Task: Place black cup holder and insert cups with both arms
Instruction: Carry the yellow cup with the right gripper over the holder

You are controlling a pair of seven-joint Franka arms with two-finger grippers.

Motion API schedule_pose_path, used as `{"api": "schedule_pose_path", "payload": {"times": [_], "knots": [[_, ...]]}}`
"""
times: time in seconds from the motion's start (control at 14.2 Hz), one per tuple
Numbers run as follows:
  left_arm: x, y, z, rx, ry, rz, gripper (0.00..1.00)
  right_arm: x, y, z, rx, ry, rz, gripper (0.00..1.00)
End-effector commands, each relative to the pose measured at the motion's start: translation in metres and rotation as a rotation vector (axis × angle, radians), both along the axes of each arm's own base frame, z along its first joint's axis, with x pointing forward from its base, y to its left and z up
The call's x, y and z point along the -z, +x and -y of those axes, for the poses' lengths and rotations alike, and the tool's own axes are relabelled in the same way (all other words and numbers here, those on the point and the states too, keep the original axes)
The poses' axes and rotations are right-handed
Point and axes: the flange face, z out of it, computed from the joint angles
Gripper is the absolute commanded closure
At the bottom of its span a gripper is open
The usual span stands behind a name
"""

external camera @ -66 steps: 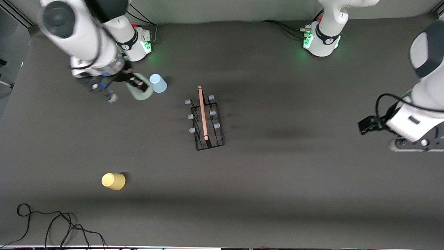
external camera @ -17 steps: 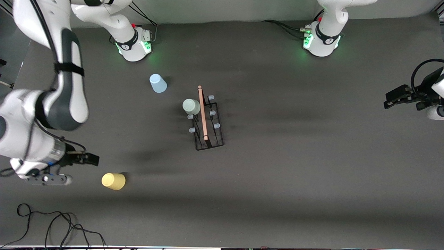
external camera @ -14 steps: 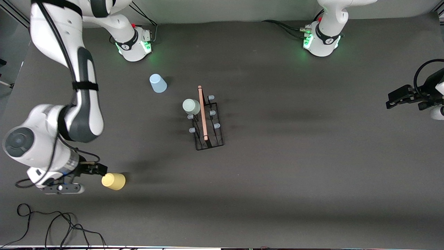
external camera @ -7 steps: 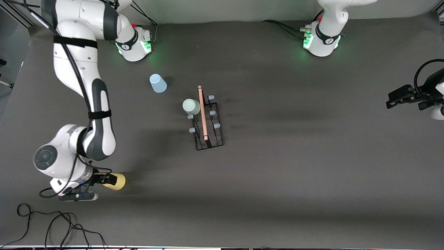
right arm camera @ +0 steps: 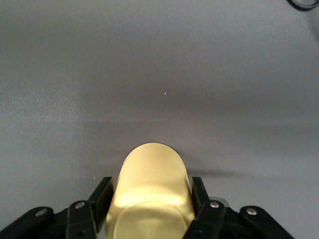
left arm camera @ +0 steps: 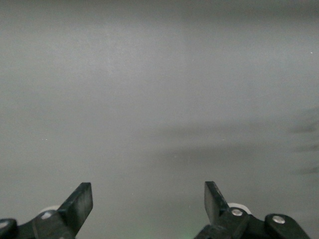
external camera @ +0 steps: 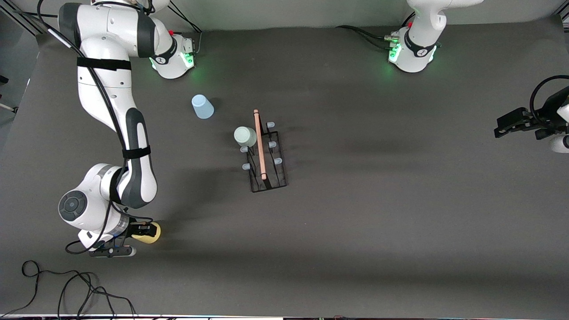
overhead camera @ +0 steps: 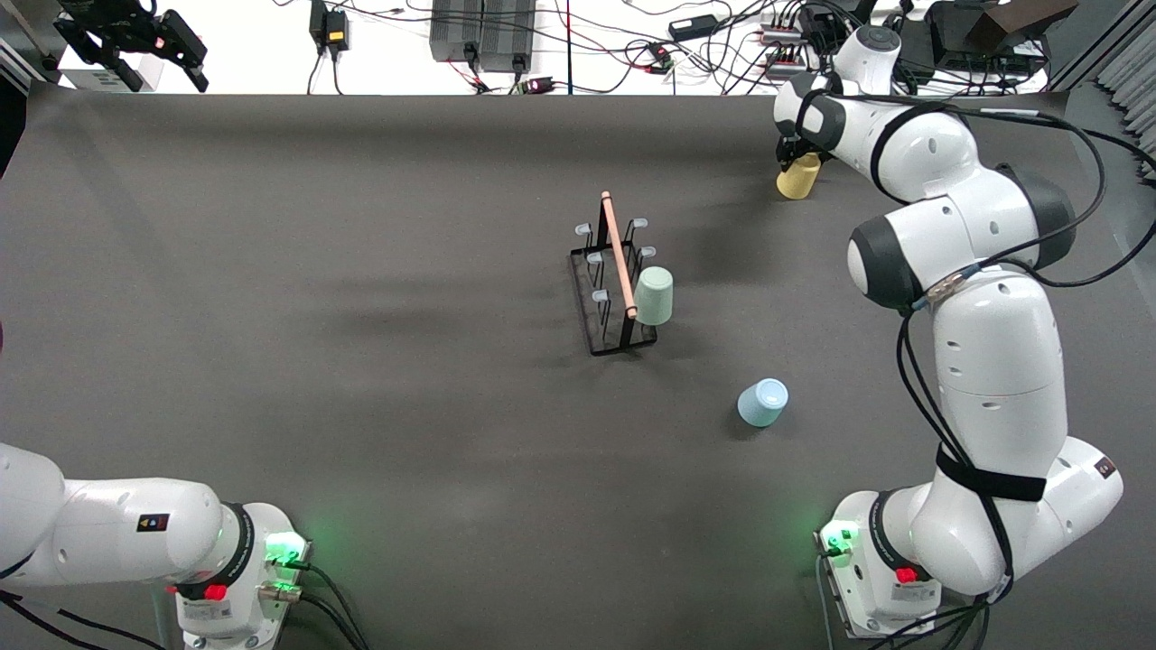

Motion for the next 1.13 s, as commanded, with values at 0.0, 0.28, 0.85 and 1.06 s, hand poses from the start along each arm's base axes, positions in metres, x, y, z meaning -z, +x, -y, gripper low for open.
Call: {"api": "schedule_pose_path", "payload": {"times": [0.0, 0.28, 0.85, 1.06], "knots": [[-0.005, -0.004, -0.003, 0.013, 0.0, -0.004, 0.0, -0.02, 0.003, -0.003, -0.012, 0.058, -0.014, 0.89], [-0.006, -0.004, -0.003, 0.013, 0.0, 0.001, 0.0, -0.144, -0.017, -0.009, -0.048, 0.058, -0.088, 0.91], [-0.006, -0.003, -0.004, 0.014, 0.0, 0.001, 0.0, -0.296, -0.098, -0.13, 0.299, -0.002, -0.213, 0.91], [-0.005, -0.004, -0.004, 0.033, -0.001, -0.003, 0.0, -0.289, -0.129, -0.242, 0.507, -0.005, -0.194, 0.91]]}}
